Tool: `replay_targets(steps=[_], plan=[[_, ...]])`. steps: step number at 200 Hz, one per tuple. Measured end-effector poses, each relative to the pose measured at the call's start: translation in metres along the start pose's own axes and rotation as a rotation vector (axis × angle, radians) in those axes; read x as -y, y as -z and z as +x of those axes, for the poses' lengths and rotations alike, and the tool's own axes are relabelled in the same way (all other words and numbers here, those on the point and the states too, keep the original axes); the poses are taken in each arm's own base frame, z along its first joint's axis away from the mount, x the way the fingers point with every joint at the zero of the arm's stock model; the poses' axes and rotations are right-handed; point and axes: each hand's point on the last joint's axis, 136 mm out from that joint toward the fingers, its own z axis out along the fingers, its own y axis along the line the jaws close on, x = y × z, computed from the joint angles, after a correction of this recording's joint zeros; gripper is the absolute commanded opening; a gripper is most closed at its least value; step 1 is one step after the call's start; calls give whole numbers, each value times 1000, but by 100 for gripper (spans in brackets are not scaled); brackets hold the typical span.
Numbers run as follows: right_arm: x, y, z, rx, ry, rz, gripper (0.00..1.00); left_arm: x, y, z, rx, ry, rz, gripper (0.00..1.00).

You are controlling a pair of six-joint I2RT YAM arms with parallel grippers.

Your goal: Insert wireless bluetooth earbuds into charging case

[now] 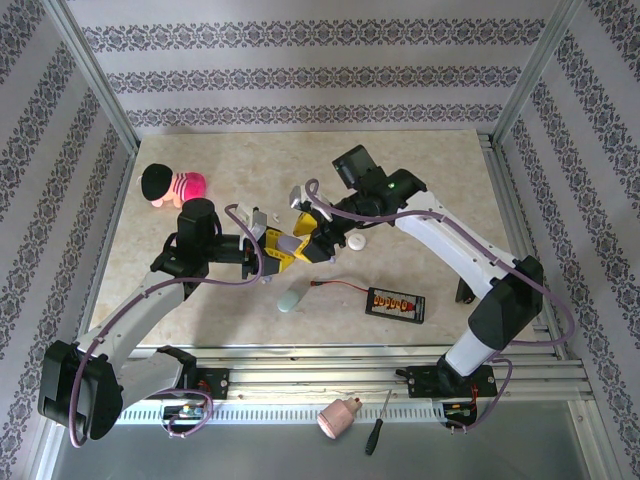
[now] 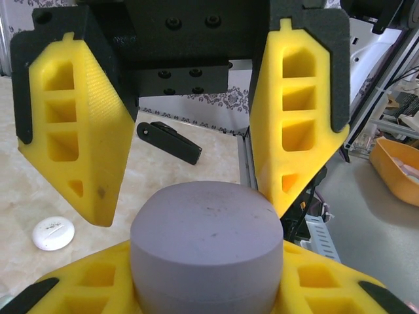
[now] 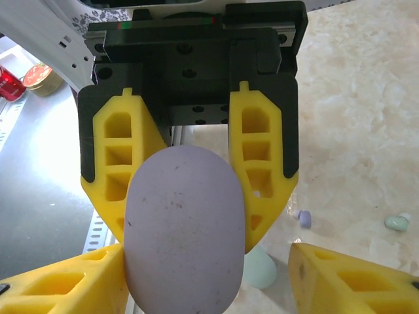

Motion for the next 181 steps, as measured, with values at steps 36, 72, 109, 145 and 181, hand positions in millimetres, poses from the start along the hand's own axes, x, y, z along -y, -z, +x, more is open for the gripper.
replay_targets(steps=[36,72,109,145,181], plan=[[3,6,-1,29,-12,31,67,0,0,2,-2,-11,-6,31],[15,22,-11,81,-3,111,70,3,0,3,-2,-15,7,31],[27,25,-13,92,-5,172,76,5,1,1,1,-25,16,31],[19,31,-17,122,15,185,82,4,1,1,1,-26,11,31],[-2,58,-26,253,46,203,83,-1,1,-4,12,-33,-17,32]])
